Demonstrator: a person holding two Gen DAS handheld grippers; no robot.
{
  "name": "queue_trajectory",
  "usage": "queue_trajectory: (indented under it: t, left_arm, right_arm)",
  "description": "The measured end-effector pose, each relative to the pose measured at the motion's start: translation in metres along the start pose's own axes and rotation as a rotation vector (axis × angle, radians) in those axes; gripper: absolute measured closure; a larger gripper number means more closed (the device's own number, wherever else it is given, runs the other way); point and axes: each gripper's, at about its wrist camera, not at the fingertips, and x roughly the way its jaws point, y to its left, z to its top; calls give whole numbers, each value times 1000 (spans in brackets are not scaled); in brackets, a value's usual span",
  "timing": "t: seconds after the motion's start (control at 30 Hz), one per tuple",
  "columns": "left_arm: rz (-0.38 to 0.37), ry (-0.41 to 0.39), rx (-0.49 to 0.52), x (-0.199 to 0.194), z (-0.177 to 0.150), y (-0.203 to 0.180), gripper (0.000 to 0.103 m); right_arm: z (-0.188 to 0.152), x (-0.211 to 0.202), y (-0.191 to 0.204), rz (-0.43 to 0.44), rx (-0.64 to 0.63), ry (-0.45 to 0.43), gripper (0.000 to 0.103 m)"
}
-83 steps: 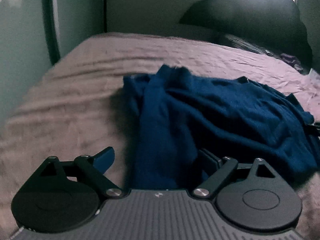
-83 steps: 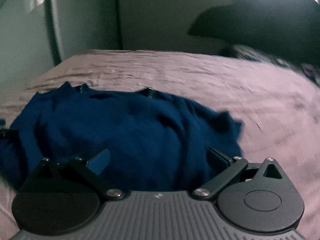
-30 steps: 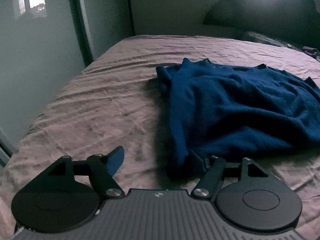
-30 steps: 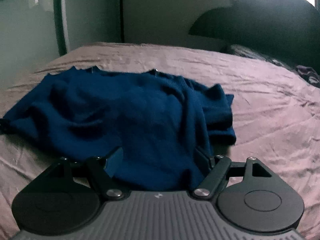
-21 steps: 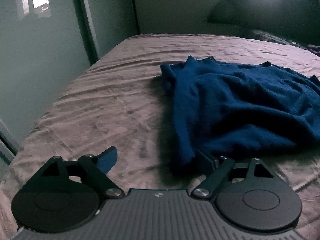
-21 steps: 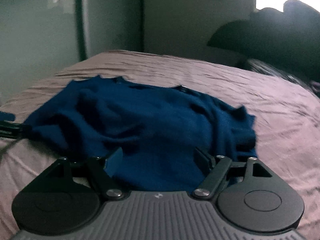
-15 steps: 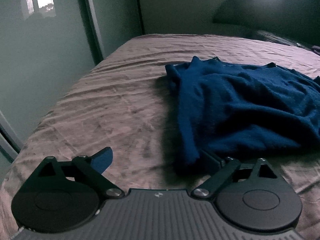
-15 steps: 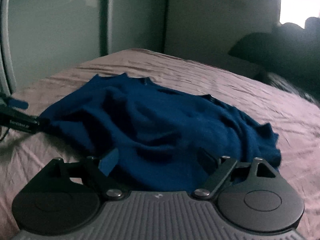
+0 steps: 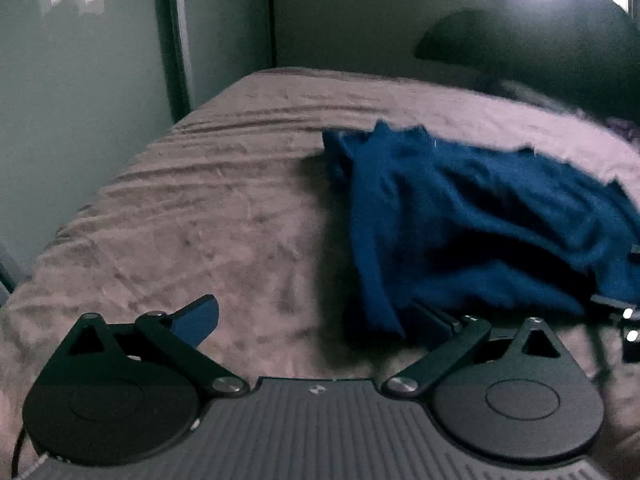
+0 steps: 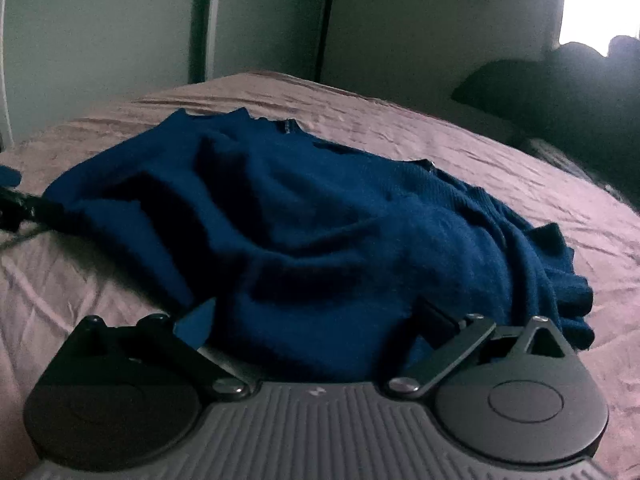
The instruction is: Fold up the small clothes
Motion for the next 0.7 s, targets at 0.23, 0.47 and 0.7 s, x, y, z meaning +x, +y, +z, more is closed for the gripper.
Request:
queue_trajectory:
  t: [0.23,0.47,0.7]
  left_arm:
    - [-17,-22,-59,19,59,19,6]
    - [-191,145,-71,86,114,17,9]
    - [-307,260,-142,145,130,16,9]
  right_arm:
    - [29,-39,36,-88,-186,-197,0]
    - [11,-26,126,-82,-597,-214,1]
    - [1,-3,168,-160,-754,-254,2]
